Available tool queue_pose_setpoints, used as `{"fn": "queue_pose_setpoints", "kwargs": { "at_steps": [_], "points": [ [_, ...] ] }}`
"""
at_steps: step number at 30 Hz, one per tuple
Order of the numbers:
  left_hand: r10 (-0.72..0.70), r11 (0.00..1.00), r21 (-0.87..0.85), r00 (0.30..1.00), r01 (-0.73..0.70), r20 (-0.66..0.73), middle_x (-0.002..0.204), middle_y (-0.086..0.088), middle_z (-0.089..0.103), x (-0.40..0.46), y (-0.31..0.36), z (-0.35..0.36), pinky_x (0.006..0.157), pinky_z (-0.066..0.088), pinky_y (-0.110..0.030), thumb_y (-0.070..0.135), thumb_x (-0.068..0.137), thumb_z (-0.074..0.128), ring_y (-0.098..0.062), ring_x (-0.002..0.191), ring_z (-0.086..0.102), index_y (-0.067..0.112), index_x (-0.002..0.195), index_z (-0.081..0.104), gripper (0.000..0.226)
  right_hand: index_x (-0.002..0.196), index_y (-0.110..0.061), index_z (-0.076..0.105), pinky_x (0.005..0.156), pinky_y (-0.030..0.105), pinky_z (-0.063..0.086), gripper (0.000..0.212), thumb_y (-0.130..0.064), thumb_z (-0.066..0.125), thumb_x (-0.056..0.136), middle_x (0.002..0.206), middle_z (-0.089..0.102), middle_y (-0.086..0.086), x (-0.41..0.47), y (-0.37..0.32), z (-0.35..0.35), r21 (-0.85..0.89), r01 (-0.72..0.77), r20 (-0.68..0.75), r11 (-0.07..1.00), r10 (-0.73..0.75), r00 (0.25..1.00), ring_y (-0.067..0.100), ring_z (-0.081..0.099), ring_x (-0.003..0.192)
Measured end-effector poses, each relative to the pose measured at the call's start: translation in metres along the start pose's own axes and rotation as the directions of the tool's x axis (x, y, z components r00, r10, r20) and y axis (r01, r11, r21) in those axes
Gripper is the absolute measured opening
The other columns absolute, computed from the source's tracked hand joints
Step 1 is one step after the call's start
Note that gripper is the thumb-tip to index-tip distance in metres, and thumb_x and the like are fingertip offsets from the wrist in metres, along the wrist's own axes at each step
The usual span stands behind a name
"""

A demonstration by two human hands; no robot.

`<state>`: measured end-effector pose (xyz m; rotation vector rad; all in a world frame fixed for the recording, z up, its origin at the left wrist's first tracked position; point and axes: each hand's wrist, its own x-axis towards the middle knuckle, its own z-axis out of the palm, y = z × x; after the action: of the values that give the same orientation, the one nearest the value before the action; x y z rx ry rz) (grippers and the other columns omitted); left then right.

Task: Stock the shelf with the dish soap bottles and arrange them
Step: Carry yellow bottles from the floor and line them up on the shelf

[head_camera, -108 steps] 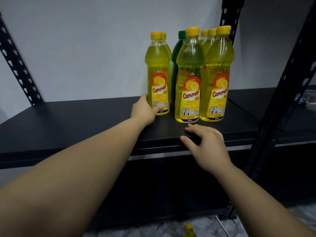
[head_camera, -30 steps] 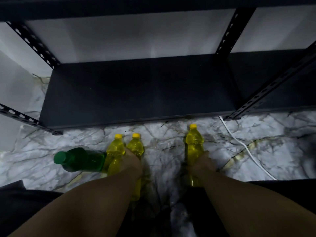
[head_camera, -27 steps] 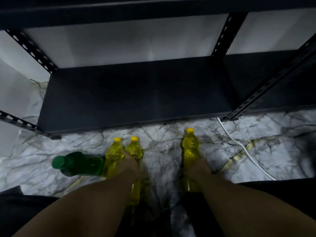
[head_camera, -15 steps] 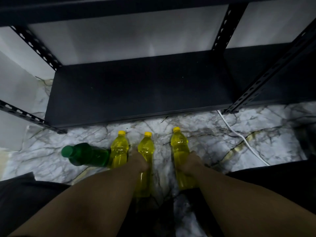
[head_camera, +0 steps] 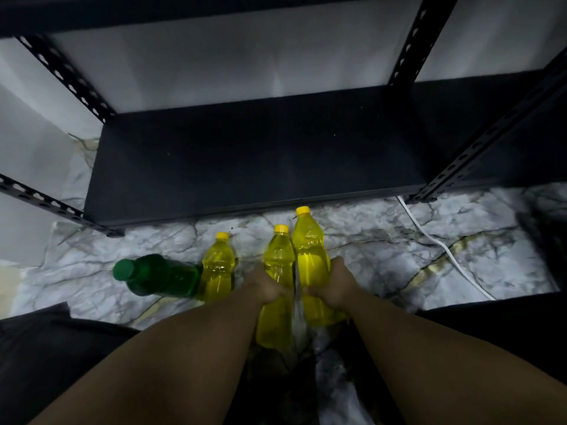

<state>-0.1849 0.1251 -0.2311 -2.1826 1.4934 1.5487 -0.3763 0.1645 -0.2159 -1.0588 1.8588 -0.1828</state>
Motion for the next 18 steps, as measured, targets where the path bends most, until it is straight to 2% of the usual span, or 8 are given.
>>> {"fn": "queue_pose_setpoints", "kwargs": {
  "at_steps": [3,5,8,11,13,15,18],
  "points": [
    [0.021,0.999,-0.039,0.998,-0.023,-0.059,0.143,-0.012,0.062,-0.001,0.005,-0.008,0.094,0.054,-0.038,0.033,0.06,0.102,-0.035,0.128,0.061,0.011,0.147,0.052,0.103,0.13,-0.004,0.04,0.083,0.033,0.043,0.085,-0.028,0.095,0.07,0.13,0.057,0.017,-0.001,-0.003,-0.002,0.036,0.064,-0.035,0.997,-0.063,0.997,0.034,0.057,0.122],
    [0.042,0.995,-0.088,0.995,-0.05,-0.094,0.14,-0.011,0.063,-0.005,0.012,-0.015,0.087,0.051,-0.035,0.035,0.061,0.102,-0.033,0.125,0.062,0.013,0.145,0.049,0.102,0.13,-0.006,0.04,0.083,0.032,0.041,0.084,-0.026,0.095,0.071,0.129,0.058,0.015,-0.003,-0.009,-0.004,0.08,0.095,-0.053,0.992,-0.09,0.994,0.033,0.057,0.121],
    [0.118,0.964,-0.226,0.986,-0.143,-0.12,0.132,-0.007,0.067,-0.012,0.02,-0.024,0.099,0.055,-0.046,0.025,0.063,0.102,-0.032,0.12,0.065,0.018,0.138,0.049,0.092,0.122,-0.009,0.039,0.084,0.036,0.046,0.076,-0.024,0.094,0.072,0.122,0.059,0.014,-0.007,-0.019,-0.011,0.115,0.161,-0.081,0.98,-0.152,0.985,0.031,0.059,0.115],
    [0.213,0.916,-0.313,0.965,-0.252,-0.155,0.127,-0.004,0.067,-0.025,0.027,-0.035,0.101,0.054,-0.051,0.012,0.063,0.1,-0.03,0.12,0.064,0.027,0.127,0.047,0.085,0.114,-0.017,0.035,0.085,0.038,0.048,0.074,-0.024,0.094,0.071,0.116,0.059,0.009,-0.015,-0.032,-0.024,0.119,0.219,-0.125,0.969,-0.204,0.971,0.028,0.059,0.108],
    [0.296,0.875,-0.344,0.939,-0.339,-0.174,0.12,0.002,0.067,-0.035,0.033,-0.043,0.098,0.055,-0.046,0.005,0.062,0.099,-0.028,0.118,0.065,0.032,0.123,0.049,0.084,0.112,-0.019,0.035,0.086,0.04,0.05,0.073,-0.021,0.094,0.071,0.112,0.059,0.006,-0.022,-0.041,-0.035,0.135,0.257,-0.143,0.957,-0.238,0.961,0.028,0.061,0.106],
    [0.368,0.838,-0.358,0.911,-0.412,-0.187,0.118,0.003,0.07,-0.047,0.04,-0.053,0.096,0.056,-0.044,0.0,0.062,0.098,-0.027,0.117,0.067,0.029,0.125,0.053,0.082,0.113,-0.018,0.036,0.088,0.044,0.052,0.073,-0.02,0.094,0.07,0.113,0.06,0.007,-0.03,-0.049,-0.046,0.131,0.294,-0.172,0.947,-0.271,0.947,0.029,0.062,0.107],
    [0.414,0.806,-0.375,0.889,-0.457,-0.194,0.118,0.007,0.07,-0.063,0.052,-0.069,0.09,0.058,-0.04,0.003,0.061,0.1,-0.024,0.116,0.068,0.026,0.131,0.052,0.088,0.114,-0.018,0.038,0.087,0.045,0.052,0.073,-0.022,0.095,0.069,0.113,0.061,0.006,-0.044,-0.061,-0.059,0.134,0.347,-0.234,0.928,-0.31,0.921,0.028,0.061,0.107]
  ]
}}
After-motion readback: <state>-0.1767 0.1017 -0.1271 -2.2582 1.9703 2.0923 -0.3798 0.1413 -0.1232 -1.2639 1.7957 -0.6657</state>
